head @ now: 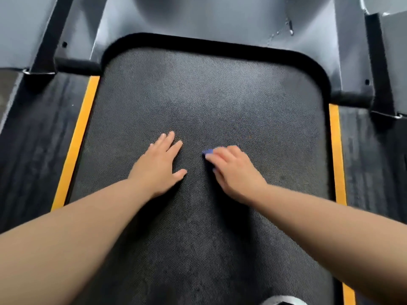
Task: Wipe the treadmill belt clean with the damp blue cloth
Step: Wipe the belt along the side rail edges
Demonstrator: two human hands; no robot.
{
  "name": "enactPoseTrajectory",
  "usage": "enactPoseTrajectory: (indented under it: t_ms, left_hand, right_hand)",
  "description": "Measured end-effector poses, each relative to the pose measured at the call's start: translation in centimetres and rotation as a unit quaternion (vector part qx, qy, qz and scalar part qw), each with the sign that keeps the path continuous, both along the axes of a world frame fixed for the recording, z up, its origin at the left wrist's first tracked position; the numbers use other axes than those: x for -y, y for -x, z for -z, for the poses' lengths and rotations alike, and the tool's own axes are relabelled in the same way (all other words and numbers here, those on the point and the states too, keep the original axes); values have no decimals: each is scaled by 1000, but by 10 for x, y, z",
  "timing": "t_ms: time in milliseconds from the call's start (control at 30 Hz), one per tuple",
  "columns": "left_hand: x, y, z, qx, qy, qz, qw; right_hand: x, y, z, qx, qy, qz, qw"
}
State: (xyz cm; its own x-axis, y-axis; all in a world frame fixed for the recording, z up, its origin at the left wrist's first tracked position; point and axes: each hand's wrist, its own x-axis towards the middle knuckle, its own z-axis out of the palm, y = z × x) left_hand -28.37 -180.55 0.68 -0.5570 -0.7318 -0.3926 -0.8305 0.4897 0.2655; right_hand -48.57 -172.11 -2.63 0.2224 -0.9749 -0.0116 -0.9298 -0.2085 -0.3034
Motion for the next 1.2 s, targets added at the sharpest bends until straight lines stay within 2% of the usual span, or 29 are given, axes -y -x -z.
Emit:
enactPoseTrajectory:
  t_ms: [67, 100, 167, 200, 233, 267, 333, 400, 467, 500, 533, 600, 667, 700, 733, 767, 867, 933, 967, 1000, 1067, 1133, 1167, 1200]
  left_hand:
    - [1, -2, -2, 1, -9, 3, 1000]
    - [0, -3, -2, 1, -10, 5, 1000]
    - [0, -4, 0, 1, -6, 2, 1000]
    - [0, -3, 1, 2, -5, -1, 1000]
    - [-1, -1, 2, 5, -6, -3, 1000]
    - [-1, 0, 2, 7, -7, -4, 1000]
    - [0, 1, 0, 8, -8, -5, 1000]
    - [1, -2, -5, 4, -11, -2, 1000]
    - [3, -8, -10, 6, -14, 9, 1000]
    - [4, -12, -11, 8, -12, 16, 1000]
    - [5, -16, -10, 9, -10, 22, 1000]
    - [3, -23, -8, 5, -12, 19, 1000]
    - [-1, -27, -5, -9, -9, 6, 1000]
    - [-3, -27, -4, -12, -5, 6, 1000]
    - [-4, -27, -3, -13, 2, 7, 1000]
    - [-6, -28, -2, -11, 13, 6, 1000]
    - [-8, -39, -1, 2, 40, -47, 998]
    - [-8, -53, 0, 16, 31, -96, 995]
    - [-8, -60, 1, 24, 24, -109, 993]
    - [-9, -67, 1, 31, 17, -113, 993]
    - [-13, -78, 0, 33, 9, -123, 992]
    - [-19, -82, 0, 30, 6, -146, 989]
    - [-21, -82, 0, 29, 7, -160, 987]
    - [-23, -81, 1, 28, 10, -176, 984]
  right_hand:
    - [-14, 30, 0, 3, 29, -50, 998]
    - [-13, 50, 1, -6, 45, -9, 999]
    - [0, 85, -4, -11, 49, 194, 980]
    - [12, 94, -5, -17, 28, 311, 950]
    - [24, 90, -7, -24, 2, 395, 918]
    - [32, 75, -11, -32, -19, 422, 906]
    - [34, 31, -13, -36, -30, 314, 948]
    - [12, -4, -7, -1, -12, 120, 993]
    - [-14, -3, -4, 24, 6, -32, 999]
    - [-16, 12, -4, 24, 21, -62, 998]
    - [-11, 31, -2, 15, 45, -44, 998]
    - [9, 63, -2, 4, 54, 135, 989]
    - [41, 74, -4, -13, 14, 362, 932]
    - [57, 63, -7, -15, -15, 421, 907]
    - [68, 42, -14, -7, -38, 429, 903]
    - [74, 17, -18, 4, -44, 387, 921]
    - [62, -55, -18, 36, -31, 109, 993]
    - [42, -71, -11, 17, -13, -55, 998]
    - [41, -63, -9, 11, 3, -76, 997]
    - [48, -53, -6, 10, 23, -51, 998]
    - [74, -37, -5, 19, 29, 109, 993]
    - [109, -37, -9, 23, -3, 256, 967]
    - [120, -49, -12, 12, -16, 270, 963]
    - [125, -66, -16, 3, -22, 239, 971]
